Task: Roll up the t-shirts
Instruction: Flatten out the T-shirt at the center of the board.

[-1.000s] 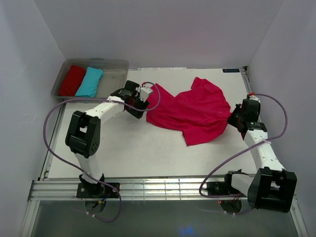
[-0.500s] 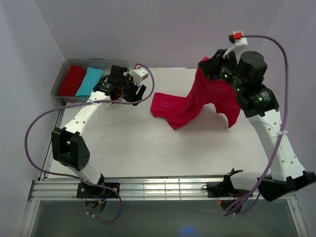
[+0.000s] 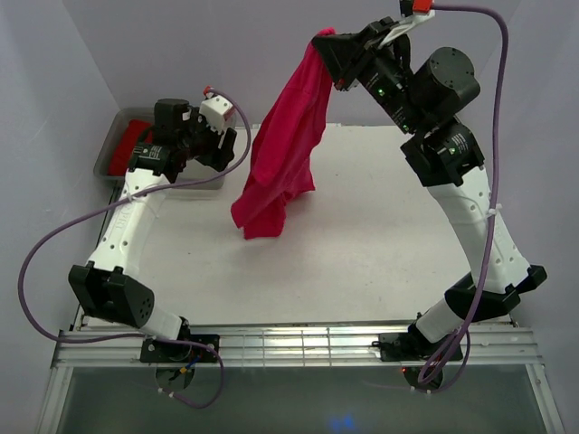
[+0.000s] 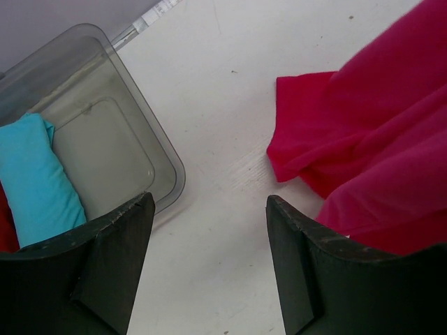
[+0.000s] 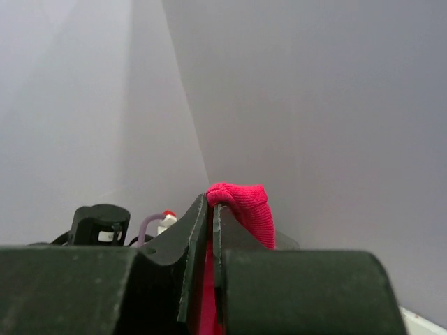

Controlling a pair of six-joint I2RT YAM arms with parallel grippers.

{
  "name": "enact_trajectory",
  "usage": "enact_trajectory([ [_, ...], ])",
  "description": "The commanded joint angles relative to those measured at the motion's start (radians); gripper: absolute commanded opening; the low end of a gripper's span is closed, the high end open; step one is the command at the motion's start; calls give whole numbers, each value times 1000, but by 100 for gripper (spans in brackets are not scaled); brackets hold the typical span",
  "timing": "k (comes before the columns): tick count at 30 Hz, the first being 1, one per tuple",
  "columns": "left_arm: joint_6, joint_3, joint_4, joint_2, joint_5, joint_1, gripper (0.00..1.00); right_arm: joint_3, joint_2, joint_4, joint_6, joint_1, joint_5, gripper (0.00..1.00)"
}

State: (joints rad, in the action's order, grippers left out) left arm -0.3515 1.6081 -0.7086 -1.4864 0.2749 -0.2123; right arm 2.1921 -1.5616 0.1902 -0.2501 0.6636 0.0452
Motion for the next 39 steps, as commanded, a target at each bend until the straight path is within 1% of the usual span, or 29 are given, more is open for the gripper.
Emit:
enact_trajectory([
  [1,-3,64,-22,-24,50,28,76,29,21,-97,53,-2,-174,8],
  [2,0,79,-23,-32,58,33,76,-21,26,-83,63,-7,-247,8],
  [4,-4,78,-23,-38,102,33,76,-128,81,-78,54,-51,-297,8],
  [5,-12,69,-23,-37,118,33,75,-278,107,-78,37,-77,-286,8],
  [6,-20,41,-22,-34,127,33,76,-355,141,-80,16,-106,-254,8],
  [7,-26,24,-22,-31,130,34,76,-435,205,-81,-26,-172,-208,8],
  [8,-38,4,-23,-29,118,33,75,-516,239,-96,-37,-205,-108,8],
  [9,-46,-38,-23,-28,112,33,75,-669,273,-101,-43,-232,-56,8],
  [10,-52,-62,-32,-23,107,33,75,-739,334,-100,-44,-287,73,8],
  [11,-70,-83,-35,-21,110,33,74,-809,368,-94,-41,-312,123,8],
  [12,-78,-130,-38,-20,116,33,73,-956,406,-94,-37,-332,158,8],
  [13,-87,-154,-43,-18,130,33,72,-1027,485,-90,-26,-367,188,8],
  [14,-98,-172,-58,-21,145,30,71,-1093,524,-80,-22,-386,191,8],
  [15,-110,-186,-66,-26,165,27,68,-1205,560,-51,-17,-430,191,8],
  [16,-113,-213,-71,-32,164,21,67,-1251,618,-34,-17,-455,190,8],
  [19,-106,-247,-71,-74,126,-24,60,-1400,681,-18,-5,-536,196,8],
  [21,-101,-252,-71,-112,64,-82,58,-1443,683,-12,12,-559,193,8],
  [22,-98,-251,-68,-121,5,-100,58,-1454,667,-2,41,-587,191,8],
  [23,-95,-251,-62,-130,-18,-119,59,-1444,652,18,63,-613,190,8],
  [24,-89,-247,-55,-146,-37,-121,60,-1424,637,46,87,-701,194,8],
  [25,-75,-247,-34,-152,-75,-119,61,-1401,615,78,103,-735,188,8],
  [27,-79,-266,-6,-164,-111,-119,62,-1326,598,74,94,-791,208,8],
  [30,-81,-263,18,-216,-132,-119,64,-1214,519,81,81,-806,209,8],
  [31,-80,-261,30,-250,-132,-119,65,-1195,474,81,74,-812,206,8],
  [34,-81,-229,47,-328,-132,-118,66,-1172,414,75,46,-840,196,8],
  [37,-95,-195,76,-379,-167,-118,68,-1154,359,72,48,-877,162,8],
  [38,-110,-183,81,-411,-174,-119,68,-1135,341,72,46,-890,162,8],
  [39,-118,-162,78,-428,-171,-119,68,-1082,292,83,57,-910,165,8],
])
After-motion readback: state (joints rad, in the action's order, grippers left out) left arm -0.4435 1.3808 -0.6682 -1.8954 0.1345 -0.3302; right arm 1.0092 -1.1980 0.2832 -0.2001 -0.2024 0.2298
